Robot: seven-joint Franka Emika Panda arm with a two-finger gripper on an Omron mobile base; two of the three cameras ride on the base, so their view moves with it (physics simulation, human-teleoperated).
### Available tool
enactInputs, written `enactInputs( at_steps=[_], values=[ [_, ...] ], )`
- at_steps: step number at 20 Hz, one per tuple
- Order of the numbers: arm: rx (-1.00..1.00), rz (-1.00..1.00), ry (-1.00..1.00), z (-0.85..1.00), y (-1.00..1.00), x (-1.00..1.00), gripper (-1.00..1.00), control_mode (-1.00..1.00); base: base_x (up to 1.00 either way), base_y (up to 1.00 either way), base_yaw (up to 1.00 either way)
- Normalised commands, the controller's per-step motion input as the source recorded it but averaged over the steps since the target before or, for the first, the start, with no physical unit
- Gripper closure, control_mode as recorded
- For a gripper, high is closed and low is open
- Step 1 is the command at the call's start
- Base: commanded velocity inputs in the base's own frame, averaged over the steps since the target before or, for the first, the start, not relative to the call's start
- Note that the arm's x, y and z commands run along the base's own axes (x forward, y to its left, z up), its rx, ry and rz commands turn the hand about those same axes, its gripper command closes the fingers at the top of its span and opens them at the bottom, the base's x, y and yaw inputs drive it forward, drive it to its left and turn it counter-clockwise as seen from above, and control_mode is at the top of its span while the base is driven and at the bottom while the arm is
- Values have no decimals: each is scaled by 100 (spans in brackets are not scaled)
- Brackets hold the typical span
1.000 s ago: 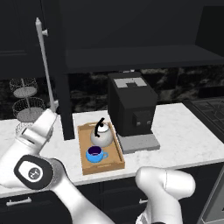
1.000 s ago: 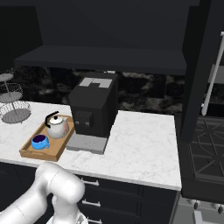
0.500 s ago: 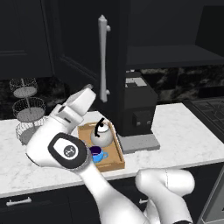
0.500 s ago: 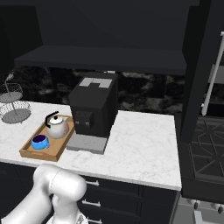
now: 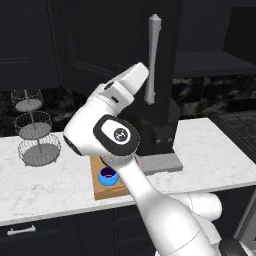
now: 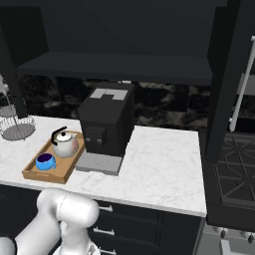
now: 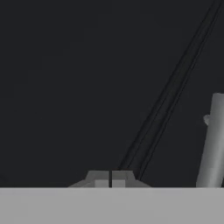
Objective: Pick the kettle from the counter and place it on the tray. Then pick the mug from the cabinet and place it on the tray. Then close the cabinet doors.
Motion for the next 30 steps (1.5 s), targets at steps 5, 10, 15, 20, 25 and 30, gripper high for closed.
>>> enactInputs(
  at_steps=[5, 10, 15, 20, 25, 30],
  values=[
    [12, 8, 37, 42, -50, 66, 100, -100, 0, 0, 0],
    [7, 16, 45, 12, -48, 92, 100, -100, 0, 0, 0],
    [0, 23, 24, -22, -52, 100, 100, -100, 0, 0, 0],
    [0, 27, 0, -57, -44, 92, 100, -100, 0, 0, 0],
    [2, 26, -3, -36, -40, 85, 100, -100, 0, 0, 0],
    [11, 21, 0, 0, -19, 85, 100, -100, 0, 0, 0]
  ],
)
